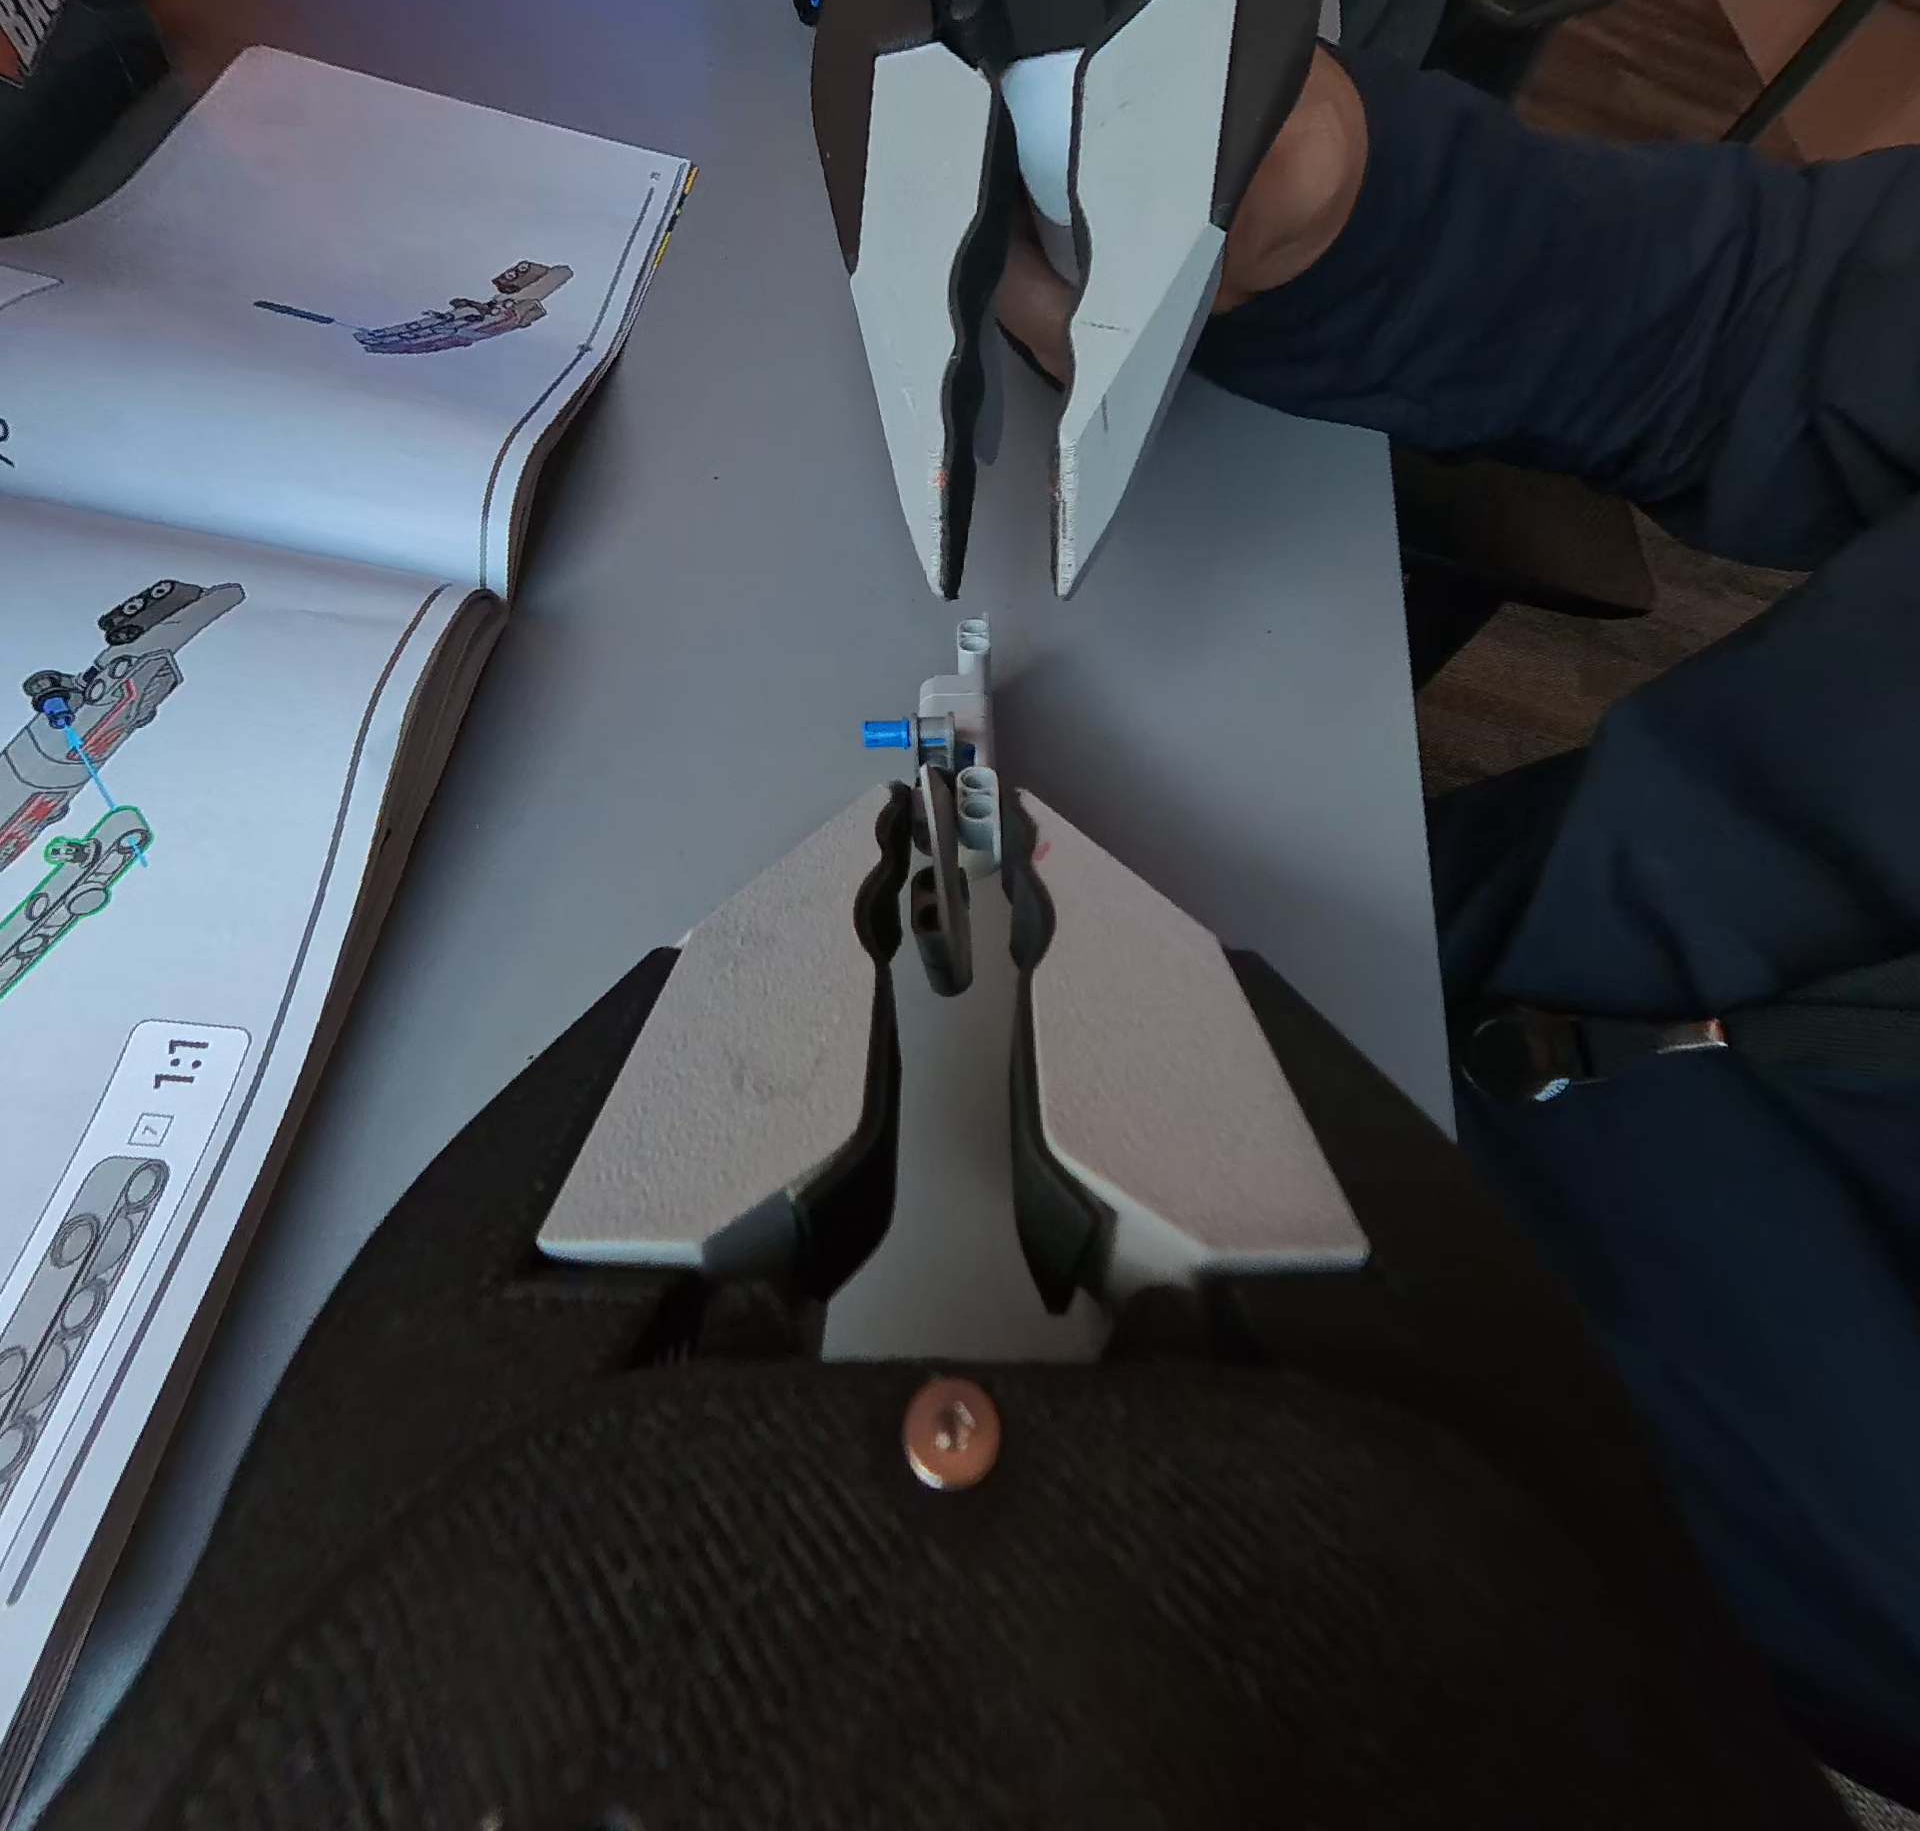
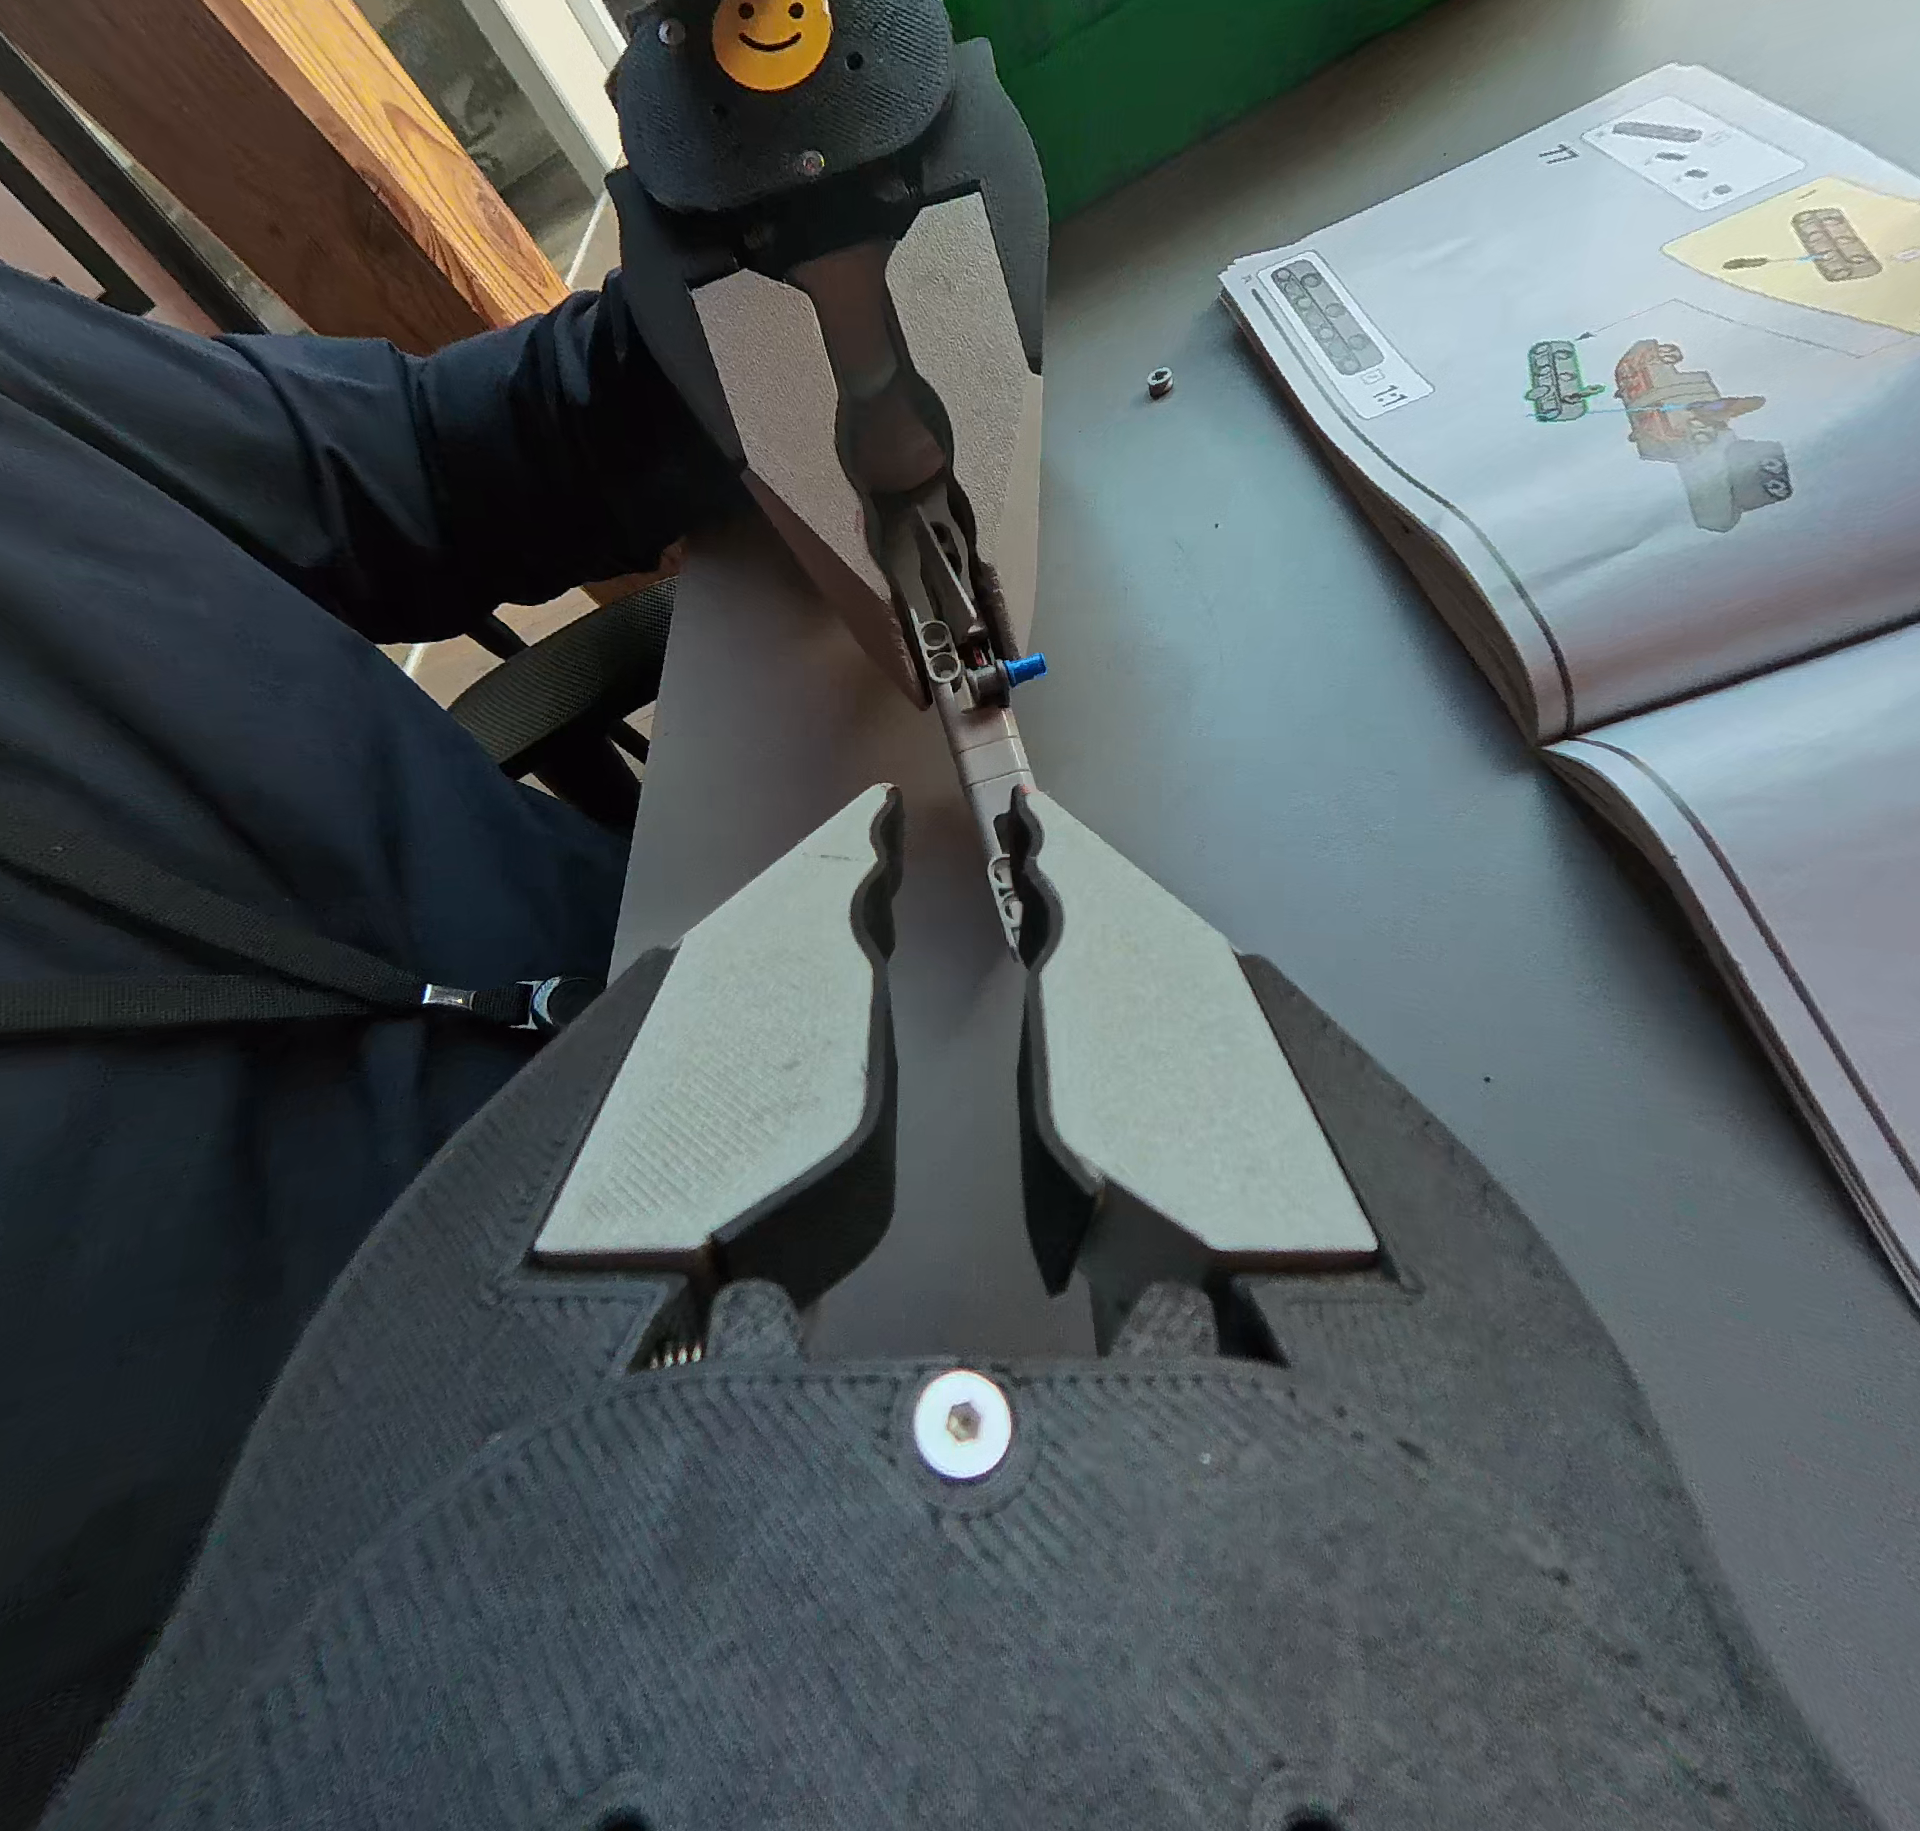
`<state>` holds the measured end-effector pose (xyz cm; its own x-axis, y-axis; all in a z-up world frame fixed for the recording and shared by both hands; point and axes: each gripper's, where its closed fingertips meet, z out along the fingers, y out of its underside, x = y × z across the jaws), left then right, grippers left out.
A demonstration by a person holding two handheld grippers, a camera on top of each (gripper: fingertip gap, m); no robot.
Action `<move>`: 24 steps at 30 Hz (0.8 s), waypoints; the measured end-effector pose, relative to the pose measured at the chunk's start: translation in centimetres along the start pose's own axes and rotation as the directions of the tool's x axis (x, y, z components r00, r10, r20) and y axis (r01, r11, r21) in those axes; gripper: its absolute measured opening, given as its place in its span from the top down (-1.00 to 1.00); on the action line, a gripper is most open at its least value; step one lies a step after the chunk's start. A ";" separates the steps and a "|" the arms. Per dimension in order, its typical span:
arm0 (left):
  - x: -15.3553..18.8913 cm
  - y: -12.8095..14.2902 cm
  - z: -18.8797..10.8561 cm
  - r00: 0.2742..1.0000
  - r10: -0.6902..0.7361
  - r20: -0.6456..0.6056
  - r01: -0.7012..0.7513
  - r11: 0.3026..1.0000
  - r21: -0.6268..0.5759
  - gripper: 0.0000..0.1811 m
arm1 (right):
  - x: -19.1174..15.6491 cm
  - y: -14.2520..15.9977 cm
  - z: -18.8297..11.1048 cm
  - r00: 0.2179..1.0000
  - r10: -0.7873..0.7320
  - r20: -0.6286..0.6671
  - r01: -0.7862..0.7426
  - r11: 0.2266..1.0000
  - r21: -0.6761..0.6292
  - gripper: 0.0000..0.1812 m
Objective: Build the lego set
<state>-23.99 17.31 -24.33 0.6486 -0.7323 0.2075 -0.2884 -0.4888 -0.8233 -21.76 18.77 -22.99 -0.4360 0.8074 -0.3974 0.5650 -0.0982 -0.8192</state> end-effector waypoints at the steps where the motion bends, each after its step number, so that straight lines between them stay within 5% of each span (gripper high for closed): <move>1: 0.0 0.0 0.0 1.000 0.000 0.000 0.000 1.000 -0.001 0.85 | 0.0 0.0 0.0 1.000 -0.006 -0.003 0.006 1.000 0.001 0.80; 8: 0.0 0.1 0.1 1.000 0.005 0.002 -0.004 1.000 -0.008 0.85 | -0.2 0.3 1.5 0.991 -0.122 -0.055 0.120 0.992 -0.050 0.68; 13: 0.1 0.1 0.1 1.000 0.008 -0.003 -0.008 1.000 -0.011 0.86 | 1.0 1.3 2.5 0.965 -0.207 -0.163 0.181 0.970 -0.162 0.85; 24: 0.7 -0.8 0.6 0.999 -0.014 -0.044 0.015 1.000 0.027 0.85 | 0.1 0.7 1.9 0.973 -0.187 -0.133 0.174 0.979 -0.106 0.85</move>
<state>-22.88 17.49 -23.86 0.6207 -0.7456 0.2425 -0.2590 -0.4869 -0.8342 -22.72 17.65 -24.43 -0.4371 0.8815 -0.1788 0.5520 0.1060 -0.8270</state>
